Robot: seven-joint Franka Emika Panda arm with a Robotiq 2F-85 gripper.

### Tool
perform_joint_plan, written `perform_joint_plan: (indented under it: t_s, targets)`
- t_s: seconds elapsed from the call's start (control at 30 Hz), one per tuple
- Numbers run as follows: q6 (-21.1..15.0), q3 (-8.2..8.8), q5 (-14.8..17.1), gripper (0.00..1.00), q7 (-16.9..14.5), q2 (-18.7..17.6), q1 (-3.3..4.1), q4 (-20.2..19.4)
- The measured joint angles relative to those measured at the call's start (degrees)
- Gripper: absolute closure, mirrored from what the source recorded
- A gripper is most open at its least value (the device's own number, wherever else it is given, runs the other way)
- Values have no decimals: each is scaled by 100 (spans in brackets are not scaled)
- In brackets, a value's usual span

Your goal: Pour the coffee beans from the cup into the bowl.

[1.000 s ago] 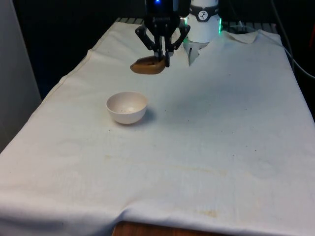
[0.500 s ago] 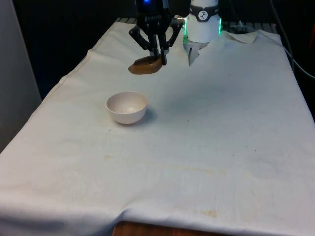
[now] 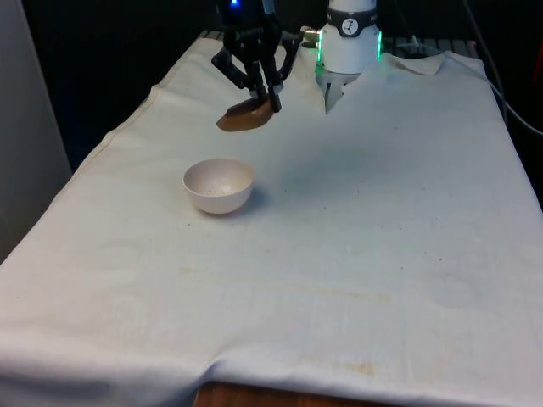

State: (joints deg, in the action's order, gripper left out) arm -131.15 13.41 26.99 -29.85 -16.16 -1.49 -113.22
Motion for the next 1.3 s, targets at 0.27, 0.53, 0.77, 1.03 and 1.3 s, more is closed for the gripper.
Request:
perform_joint_plan:
  t_s: [0.27,0.53,0.77,1.03,1.3]
  targets:
    - [264,183,321,99,-281,-143,-11,201]
    - [613,395,722,99,-619,-304,-23,407]
    - [854,556,1054,99,-882,-401,-29,498]
    - [980,647,1324,99,-1100,-516,-40,527]
    - [1163,745,1656,99,-1352,-602,-52,527]
